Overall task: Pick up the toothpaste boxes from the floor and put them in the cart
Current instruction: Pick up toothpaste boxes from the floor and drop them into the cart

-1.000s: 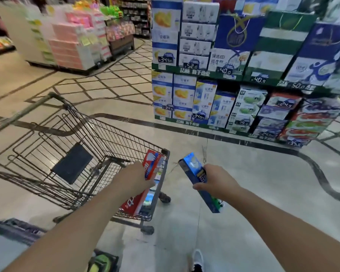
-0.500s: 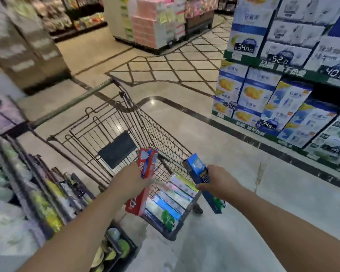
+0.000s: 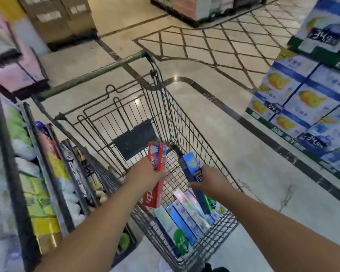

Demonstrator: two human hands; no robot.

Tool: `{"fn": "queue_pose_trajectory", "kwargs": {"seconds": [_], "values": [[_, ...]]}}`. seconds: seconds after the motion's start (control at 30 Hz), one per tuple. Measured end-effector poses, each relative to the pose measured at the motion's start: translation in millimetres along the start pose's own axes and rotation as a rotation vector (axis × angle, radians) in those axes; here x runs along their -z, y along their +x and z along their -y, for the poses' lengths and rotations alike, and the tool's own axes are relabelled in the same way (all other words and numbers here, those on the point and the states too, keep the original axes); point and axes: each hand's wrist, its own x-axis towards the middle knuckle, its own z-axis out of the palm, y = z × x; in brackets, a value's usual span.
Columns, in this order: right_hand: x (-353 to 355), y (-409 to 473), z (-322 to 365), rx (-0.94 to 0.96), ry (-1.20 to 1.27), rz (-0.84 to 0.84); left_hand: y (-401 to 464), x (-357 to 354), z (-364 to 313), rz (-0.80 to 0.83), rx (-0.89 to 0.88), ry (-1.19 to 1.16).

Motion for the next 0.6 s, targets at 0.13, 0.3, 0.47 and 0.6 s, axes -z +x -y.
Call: {"fn": "queue_pose_trajectory", "kwargs": {"seconds": [0.13,0.3,0.47,0.6], "values": [[-33,85,10,0.019,-0.015,0.054,63,-28,25,-0.081,0.156,-0.066],[-100,188,11,0.050,-0.048,0.136,140,-89,77,-0.165,0.364,-0.148],[-187,255,-3,0.055,-0.048,0.218,193,-157,128,-0.120,0.542,-0.088],[-238,283,-11,0.071,-0.098,0.303,216,-202,157,-0.093,0.631,-0.076]]}}
